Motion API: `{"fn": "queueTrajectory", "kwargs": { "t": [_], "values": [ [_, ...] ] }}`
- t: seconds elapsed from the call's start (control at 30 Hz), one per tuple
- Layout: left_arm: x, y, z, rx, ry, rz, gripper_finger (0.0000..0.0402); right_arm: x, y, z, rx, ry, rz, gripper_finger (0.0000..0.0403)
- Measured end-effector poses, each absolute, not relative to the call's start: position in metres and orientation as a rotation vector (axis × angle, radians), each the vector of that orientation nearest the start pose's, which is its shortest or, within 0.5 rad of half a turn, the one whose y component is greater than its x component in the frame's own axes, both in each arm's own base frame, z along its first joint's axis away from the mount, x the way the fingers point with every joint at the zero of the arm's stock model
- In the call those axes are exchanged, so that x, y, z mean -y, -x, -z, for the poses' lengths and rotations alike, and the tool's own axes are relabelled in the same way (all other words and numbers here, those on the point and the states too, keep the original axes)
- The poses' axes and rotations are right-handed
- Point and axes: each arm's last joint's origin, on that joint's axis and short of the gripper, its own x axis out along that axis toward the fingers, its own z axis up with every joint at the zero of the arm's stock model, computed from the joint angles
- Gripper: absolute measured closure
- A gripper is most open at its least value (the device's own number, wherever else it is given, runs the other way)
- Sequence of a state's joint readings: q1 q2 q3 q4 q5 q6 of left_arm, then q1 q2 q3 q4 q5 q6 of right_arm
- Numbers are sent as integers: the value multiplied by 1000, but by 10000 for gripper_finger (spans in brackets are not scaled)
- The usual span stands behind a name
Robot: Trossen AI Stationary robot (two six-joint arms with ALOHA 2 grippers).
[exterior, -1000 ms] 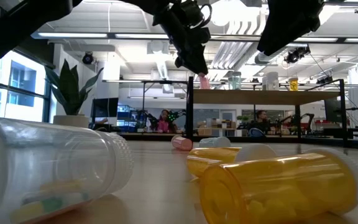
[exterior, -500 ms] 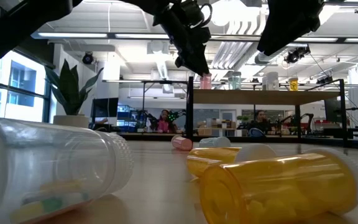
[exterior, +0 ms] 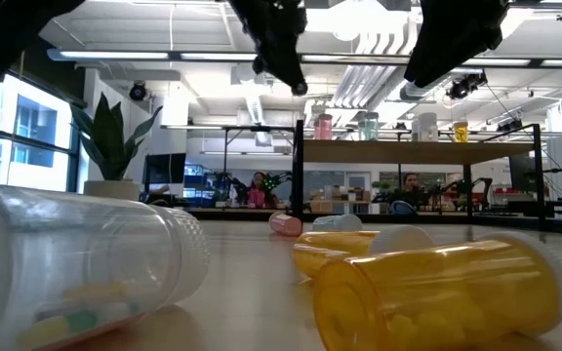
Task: Pick and place medicine bottles onto shelf by color
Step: Put the top orange pill bottle on the shelf aligned with the other orange pill bottle
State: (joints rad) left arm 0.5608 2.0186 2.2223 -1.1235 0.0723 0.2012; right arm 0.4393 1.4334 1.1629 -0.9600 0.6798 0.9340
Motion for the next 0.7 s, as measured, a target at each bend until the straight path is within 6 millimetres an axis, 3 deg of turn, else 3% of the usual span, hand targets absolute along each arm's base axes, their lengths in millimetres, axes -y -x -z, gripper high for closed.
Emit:
{"fn": "queueTrajectory", "kwargs": {
  "t": [0.17, 0.3, 0.53, 0.7],
  "values": [
    [-194, -345, -387, -982, 113, -310, 252, -97, -248, -272, -829, -187, 640, 230],
    [-173, -348, -380, -1026, 126, -267, 252, -97, -248, -272, -842, -165, 622, 230],
    [-130, -363, -328, -1142, 92, -143, 252, -102, -247, -272, -860, -145, 587, 230],
    [-95, -361, -290, -1171, 60, -74, 252, -107, -244, -272, -865, -125, 561, 230]
  ]
}}
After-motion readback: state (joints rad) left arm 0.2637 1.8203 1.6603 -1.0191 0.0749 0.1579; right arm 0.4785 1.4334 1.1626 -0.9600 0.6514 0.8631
